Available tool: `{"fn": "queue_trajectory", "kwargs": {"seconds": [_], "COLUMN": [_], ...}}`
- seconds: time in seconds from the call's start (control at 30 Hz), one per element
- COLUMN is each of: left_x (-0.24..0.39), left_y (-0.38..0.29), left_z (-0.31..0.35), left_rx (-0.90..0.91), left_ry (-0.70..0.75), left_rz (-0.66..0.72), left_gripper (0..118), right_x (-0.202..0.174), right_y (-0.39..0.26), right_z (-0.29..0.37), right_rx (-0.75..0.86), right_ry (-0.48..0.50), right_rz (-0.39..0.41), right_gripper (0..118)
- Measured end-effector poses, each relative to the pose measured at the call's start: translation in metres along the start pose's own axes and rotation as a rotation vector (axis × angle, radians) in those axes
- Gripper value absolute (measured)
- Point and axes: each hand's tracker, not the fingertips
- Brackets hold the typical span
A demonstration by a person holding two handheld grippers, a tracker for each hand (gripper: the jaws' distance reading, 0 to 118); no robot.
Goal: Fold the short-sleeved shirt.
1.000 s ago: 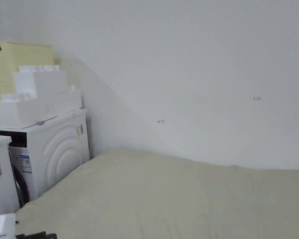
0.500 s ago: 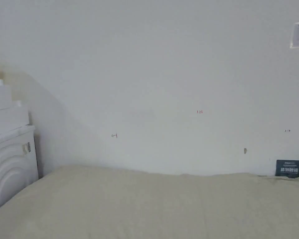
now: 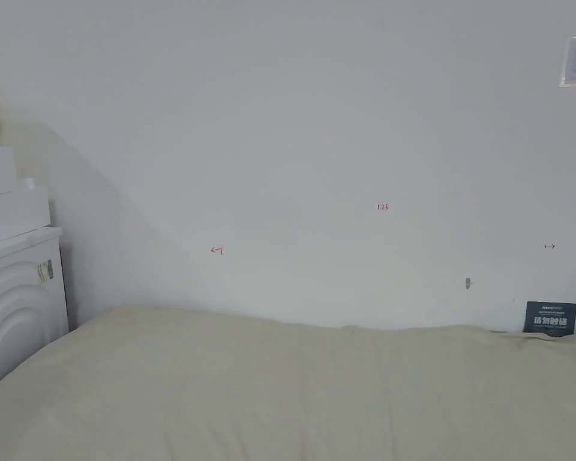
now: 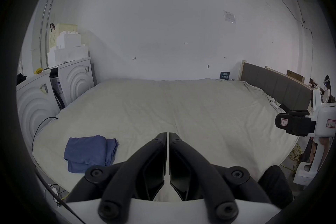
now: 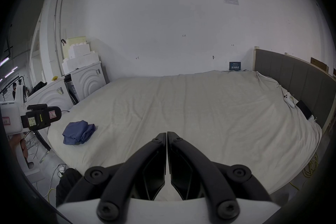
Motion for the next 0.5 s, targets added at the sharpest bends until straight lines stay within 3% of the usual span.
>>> {"fn": "queue_trajectory", "kwargs": {"seconds": [0.23, 0.37, 0.43, 0.47, 0.5], "left_x": [-0.005, 0.003, 0.008, 0.01, 0.011], "left_y": [0.003, 0.006, 0.006, 0.003, 0.001], "left_z": [0.015, 0.023, 0.029, 0.033, 0.034], "left_rx": [0.002, -0.011, -0.026, -0.023, -0.02], "left_ry": [-0.035, -0.002, 0.006, 0.015, 0.03], "left_rz": [0.013, -0.024, -0.035, -0.046, -0.051], "left_gripper": [6, 8, 29, 48, 75], "right_x": [-0.008, -0.013, -0.015, -0.015, -0.016], "right_y": [0.003, 0.002, 0.0, -0.001, -0.002], "right_z": [0.014, 0.023, 0.032, 0.035, 0.036], "right_rx": [-0.005, -0.013, -0.014, -0.013, -0.012], "right_ry": [-0.006, -0.019, -0.012, -0.01, -0.016], "right_rz": [0.011, 0.057, 0.046, 0.045, 0.048], "right_gripper": [1, 1, 6, 14, 36]}}
